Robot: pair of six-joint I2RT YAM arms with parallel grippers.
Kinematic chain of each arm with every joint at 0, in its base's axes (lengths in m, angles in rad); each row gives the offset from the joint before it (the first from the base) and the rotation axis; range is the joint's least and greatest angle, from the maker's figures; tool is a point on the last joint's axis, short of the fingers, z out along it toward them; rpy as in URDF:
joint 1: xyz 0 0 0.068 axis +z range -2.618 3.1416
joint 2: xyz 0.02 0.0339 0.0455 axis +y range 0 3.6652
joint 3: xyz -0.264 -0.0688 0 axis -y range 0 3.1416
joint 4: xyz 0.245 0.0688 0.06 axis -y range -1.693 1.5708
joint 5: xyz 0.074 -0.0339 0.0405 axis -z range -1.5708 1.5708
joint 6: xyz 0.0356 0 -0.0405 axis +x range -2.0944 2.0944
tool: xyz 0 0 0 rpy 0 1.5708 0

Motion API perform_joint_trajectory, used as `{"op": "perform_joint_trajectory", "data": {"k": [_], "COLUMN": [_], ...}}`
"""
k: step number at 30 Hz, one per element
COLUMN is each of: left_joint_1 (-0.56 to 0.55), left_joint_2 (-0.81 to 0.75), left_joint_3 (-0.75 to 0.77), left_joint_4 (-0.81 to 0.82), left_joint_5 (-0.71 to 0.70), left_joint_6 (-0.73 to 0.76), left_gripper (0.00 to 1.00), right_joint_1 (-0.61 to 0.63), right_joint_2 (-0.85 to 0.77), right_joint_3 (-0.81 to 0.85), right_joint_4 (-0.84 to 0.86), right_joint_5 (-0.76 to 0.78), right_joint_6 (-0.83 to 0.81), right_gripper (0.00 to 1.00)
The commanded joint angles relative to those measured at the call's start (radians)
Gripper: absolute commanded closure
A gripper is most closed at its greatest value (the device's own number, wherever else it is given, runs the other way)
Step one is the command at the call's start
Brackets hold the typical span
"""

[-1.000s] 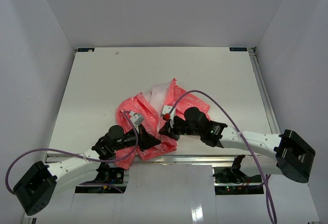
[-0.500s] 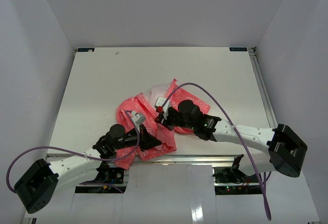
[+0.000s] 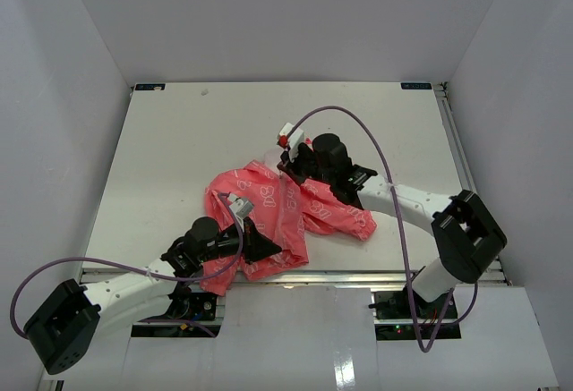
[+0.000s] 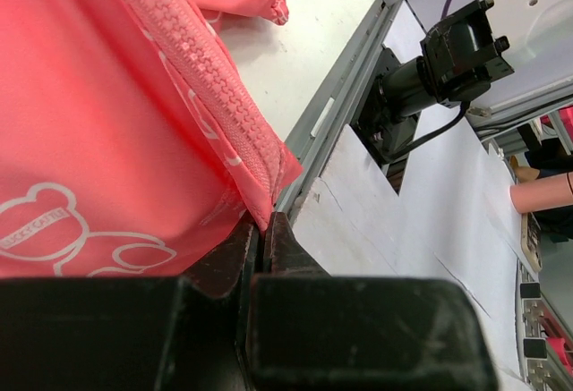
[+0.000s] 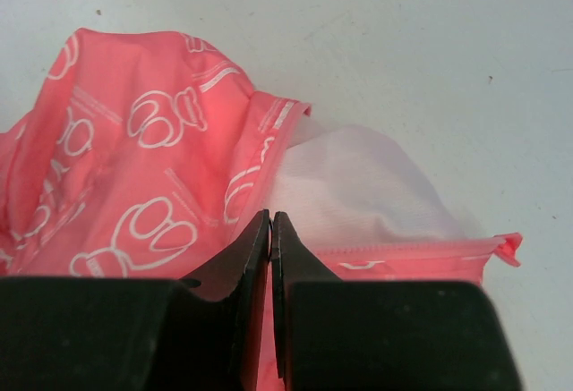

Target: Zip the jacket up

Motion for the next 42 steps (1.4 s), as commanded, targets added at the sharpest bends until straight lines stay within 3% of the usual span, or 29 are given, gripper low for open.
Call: {"op": "perform_joint_trajectory", "data": {"k": [1,6,18,24,31,39,42], "left_joint_1": [-0.011,-0.01,-0.01,-0.013,-0.014,-0.018,-0.019], "left_joint_2": [-0.009,0.014,0.037,0.037,0.004,0.092,0.146], "left_joint_3": [0.043,0.074,0.147,0.169,0.124,0.081,0.103], "left_joint_4": [-0.061,-0.072,-0.175,-0.207,-0.182,-0.166,-0.172], "left_joint_5": [0.037,0.024,-0.062,-0.07,-0.062,-0.123,-0.135], "left_joint_6": [0.008,0.026,0.086,0.092,0.078,0.077,0.081], "left_gripper": [1.0,1.0,1.0,1.0,1.0,1.0,0.82], "right_joint_1": [-0.081,-0.144,-0.318,-0.367,-0.423,-0.469,-0.472], "right_joint_2": [0.071,0.199,0.524,0.598,0.667,0.737,0.73], "right_joint_3": [0.113,0.214,0.654,0.809,0.902,0.99,0.974], "right_joint_4": [0.132,0.172,0.188,0.197,0.25,0.308,0.233], "right_joint_5": [-0.004,-0.03,-0.084,-0.078,-0.133,-0.233,-0.293], "right_joint_6": [-0.057,-0.074,-0.033,-0.023,-0.003,0.074,0.176], "right_gripper": [0.92,0.92,0.92,0.92,0.92,0.92,0.89]}}
